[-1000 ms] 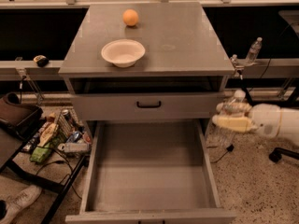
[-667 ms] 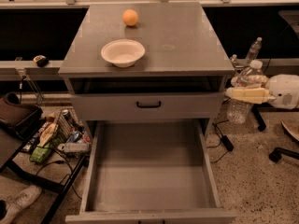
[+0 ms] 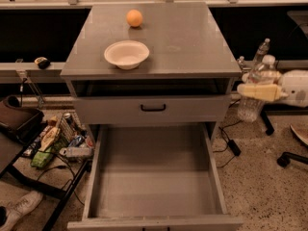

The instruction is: Pick water bottle from middle drawer and place on counter

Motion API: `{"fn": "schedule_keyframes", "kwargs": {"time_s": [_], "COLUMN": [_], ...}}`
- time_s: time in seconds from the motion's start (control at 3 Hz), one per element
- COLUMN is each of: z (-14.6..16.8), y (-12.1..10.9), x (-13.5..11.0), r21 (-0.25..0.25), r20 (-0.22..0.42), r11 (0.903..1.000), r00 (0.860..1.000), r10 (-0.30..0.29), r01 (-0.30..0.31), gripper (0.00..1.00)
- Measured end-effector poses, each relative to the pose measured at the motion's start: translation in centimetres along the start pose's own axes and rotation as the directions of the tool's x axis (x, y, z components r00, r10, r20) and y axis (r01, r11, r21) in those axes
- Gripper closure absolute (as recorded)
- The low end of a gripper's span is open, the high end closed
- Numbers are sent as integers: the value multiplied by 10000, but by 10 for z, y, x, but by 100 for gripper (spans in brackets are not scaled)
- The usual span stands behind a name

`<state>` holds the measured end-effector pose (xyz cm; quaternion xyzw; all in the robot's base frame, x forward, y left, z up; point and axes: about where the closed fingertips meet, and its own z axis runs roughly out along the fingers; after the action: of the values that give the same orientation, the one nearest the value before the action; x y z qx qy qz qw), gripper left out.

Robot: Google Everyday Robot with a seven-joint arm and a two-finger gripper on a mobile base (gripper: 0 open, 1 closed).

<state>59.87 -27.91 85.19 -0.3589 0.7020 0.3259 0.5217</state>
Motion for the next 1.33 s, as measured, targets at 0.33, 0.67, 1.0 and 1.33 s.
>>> {"fn": "schedule_keyframes", "kwargs": {"time_s": [0.33,0.67,1.0,1.33], "z": [-11,15,31,38], "y": [-30,-90,-132,-175], "x": [-44,-86,-125,-162], "r21": [739,1425,2204,3192], "r20": [-203,-117,486,1553], "r11": [9973,9886,9741,9461], "r00": [9998,9986,9980,9879], "r10": [-44,511,405,59], "r01": [59,-489,-502,-558], "gripper": [100,100,100,100]}}
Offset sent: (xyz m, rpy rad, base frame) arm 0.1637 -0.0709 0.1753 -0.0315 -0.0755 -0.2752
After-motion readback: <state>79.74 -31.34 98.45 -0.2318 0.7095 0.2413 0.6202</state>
